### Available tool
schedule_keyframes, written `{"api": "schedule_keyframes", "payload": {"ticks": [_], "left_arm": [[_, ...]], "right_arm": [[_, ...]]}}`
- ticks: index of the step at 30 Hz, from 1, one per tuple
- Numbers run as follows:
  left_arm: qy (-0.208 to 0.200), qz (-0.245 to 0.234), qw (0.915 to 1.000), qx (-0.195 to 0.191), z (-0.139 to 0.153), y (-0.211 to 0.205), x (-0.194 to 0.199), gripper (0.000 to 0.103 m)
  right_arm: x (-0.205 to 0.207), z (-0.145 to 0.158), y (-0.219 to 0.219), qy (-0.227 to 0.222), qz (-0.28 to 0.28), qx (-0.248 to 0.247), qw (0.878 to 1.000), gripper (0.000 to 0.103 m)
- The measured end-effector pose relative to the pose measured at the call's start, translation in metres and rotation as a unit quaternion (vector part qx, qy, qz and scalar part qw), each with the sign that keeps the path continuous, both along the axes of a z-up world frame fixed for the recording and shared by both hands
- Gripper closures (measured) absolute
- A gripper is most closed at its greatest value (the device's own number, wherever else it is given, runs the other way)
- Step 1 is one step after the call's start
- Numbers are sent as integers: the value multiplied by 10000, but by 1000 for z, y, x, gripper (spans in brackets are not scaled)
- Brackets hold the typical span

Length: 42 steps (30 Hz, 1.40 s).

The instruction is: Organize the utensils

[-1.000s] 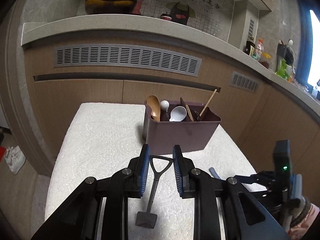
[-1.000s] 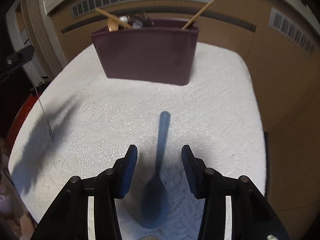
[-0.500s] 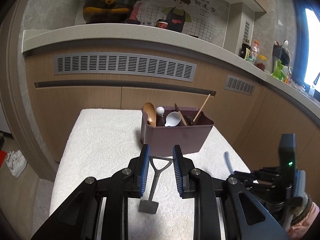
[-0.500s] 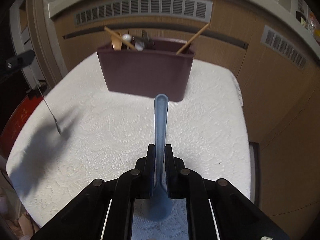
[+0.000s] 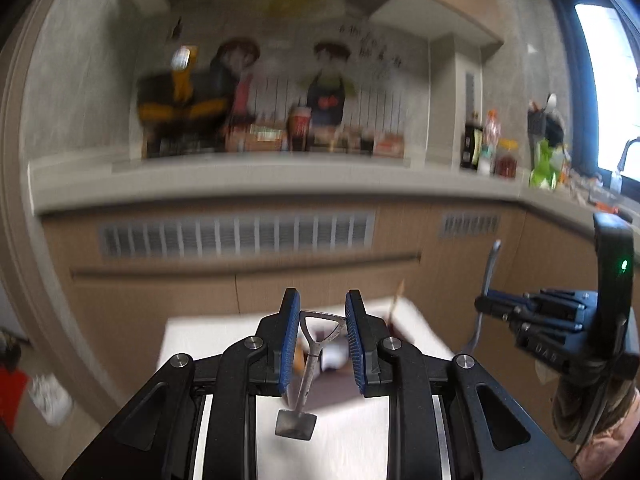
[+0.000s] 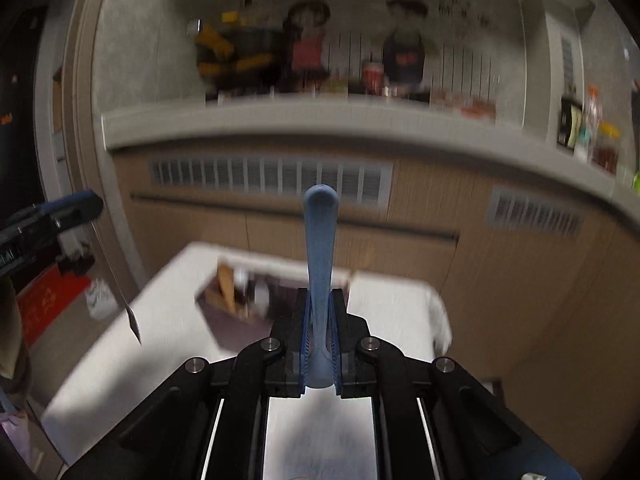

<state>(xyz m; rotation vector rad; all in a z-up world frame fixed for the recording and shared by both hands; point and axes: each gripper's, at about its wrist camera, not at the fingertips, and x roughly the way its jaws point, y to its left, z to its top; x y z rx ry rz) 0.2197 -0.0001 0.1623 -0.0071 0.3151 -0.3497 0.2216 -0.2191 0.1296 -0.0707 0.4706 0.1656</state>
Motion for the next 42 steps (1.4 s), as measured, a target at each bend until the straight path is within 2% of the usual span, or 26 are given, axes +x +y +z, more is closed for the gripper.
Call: {"api": "schedule_keyframes", "payload": {"ticks": [3, 5, 10, 15, 23, 24, 25, 26, 27, 28, 30, 35, 36, 39, 42], "left_arm": [[-392, 11, 9992, -98, 29, -2, 17, 79], [-538, 39, 9983, -210, 41, -3, 31, 79], [-469, -52, 9971, -605, 47, -3, 72, 79], [-272, -125, 9967, -761, 30, -9, 100, 79], [309, -255, 9952, -893, -28, -19, 133, 79], [499, -286, 9938, -947, -39, -19, 140, 77], [664, -293, 9926, -973, -49, -19, 144, 70], [849, -290, 9911, -986, -60, -19, 148, 63], [990, -278, 9896, -1006, -68, -18, 151, 44], [1116, -225, 9881, -1033, -78, -16, 153, 38], [1280, -79, 9865, -1020, -92, -13, 152, 38], [1390, 223, 9848, -1019, -101, 0, 128, 38], [1350, 299, 9854, -989, -100, 3, 117, 37], [1204, 529, 9882, -780, -99, 8, 80, 28], [1048, 786, 9904, -439, -105, 13, 32, 23]], "right_arm": [[18, 41, -2, -379, 16, 98, 9992, 94], [29, 56, -3, -498, -13, 137, 9987, 94], [63, 64, 1, -567, -43, 63, 9984, 94], [87, 37, 0, -198, 65, 130, 9997, 94], [119, -30, 10, 448, 133, 205, 9987, 94], [124, -42, 12, 599, 157, 249, 9978, 94], [129, -54, 12, 791, 204, 306, 9962, 93], [133, -65, 14, 968, 240, 344, 9944, 91], [136, -75, 14, 1121, 230, 356, 9928, 80], [139, -86, 13, 1262, 165, 355, 9912, 63], [136, -99, 10, 1306, -55, 325, 9909, 51], [109, -106, 5, 1277, -247, 166, 9914, 51], [97, -103, 5, 1212, -278, 157, 9921, 48], [58, -89, -2, 908, -469, 187, 9946, 33], [15, -78, -6, 606, -606, 219, 9961, 18]]}}
